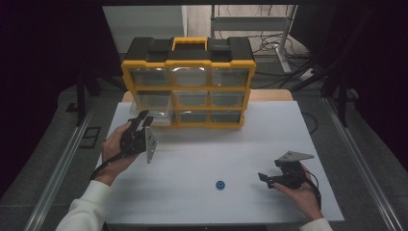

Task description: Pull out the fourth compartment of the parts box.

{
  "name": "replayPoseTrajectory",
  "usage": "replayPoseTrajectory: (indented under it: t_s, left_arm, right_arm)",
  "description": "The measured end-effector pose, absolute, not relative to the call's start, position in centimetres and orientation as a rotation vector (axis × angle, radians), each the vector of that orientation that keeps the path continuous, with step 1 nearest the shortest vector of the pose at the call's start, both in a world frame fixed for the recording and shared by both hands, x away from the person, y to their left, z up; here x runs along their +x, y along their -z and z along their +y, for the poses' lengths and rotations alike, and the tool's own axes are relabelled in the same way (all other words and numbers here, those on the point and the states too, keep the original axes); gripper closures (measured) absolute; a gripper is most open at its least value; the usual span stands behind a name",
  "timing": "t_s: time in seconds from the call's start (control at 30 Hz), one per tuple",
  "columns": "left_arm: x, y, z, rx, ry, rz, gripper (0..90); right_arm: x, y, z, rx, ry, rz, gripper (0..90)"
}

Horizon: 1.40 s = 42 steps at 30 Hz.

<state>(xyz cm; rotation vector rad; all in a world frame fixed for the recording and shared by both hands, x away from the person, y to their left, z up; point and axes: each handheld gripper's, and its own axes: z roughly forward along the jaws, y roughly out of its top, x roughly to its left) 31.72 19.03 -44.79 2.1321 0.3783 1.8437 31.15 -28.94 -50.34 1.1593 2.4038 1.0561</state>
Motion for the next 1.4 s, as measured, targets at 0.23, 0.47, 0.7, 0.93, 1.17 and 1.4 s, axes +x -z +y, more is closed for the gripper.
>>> replayPoseTrajectory:
  t_s: [0.23,0.47,0.7,0.93,1.17,1.4]
  left_arm:
    - [31.7,44.8,19.7,2.100,-1.781,0.507,28.3]
    - [30.3,44.2,19.8,2.079,-1.553,0.685,16.9]
    - [28.5,43.9,20.2,2.075,-1.246,0.833,15.4]
    - [27.9,44.4,21.0,2.044,-1.004,0.953,14.3]
    - [27.4,45.0,21.8,2.011,-0.736,0.980,12.9]
    - [26.9,45.7,22.1,2.017,-0.563,0.997,13.0]
  right_arm:
    - [31.2,50.4,-28.9,1.158,-1.053,2.405,12.6]
    - [31.2,50.4,-28.9,1.158,-1.049,2.410,12.5]
    - [31.2,50.4,-28.9,1.160,-1.051,2.412,12.4]
    - [31.2,50.3,-28.9,1.155,-1.056,2.411,12.3]
    - [31.2,50.3,-28.9,1.155,-1.055,2.409,12.4]
    - [31.2,50.3,-28.7,1.146,-1.060,2.414,12.3]
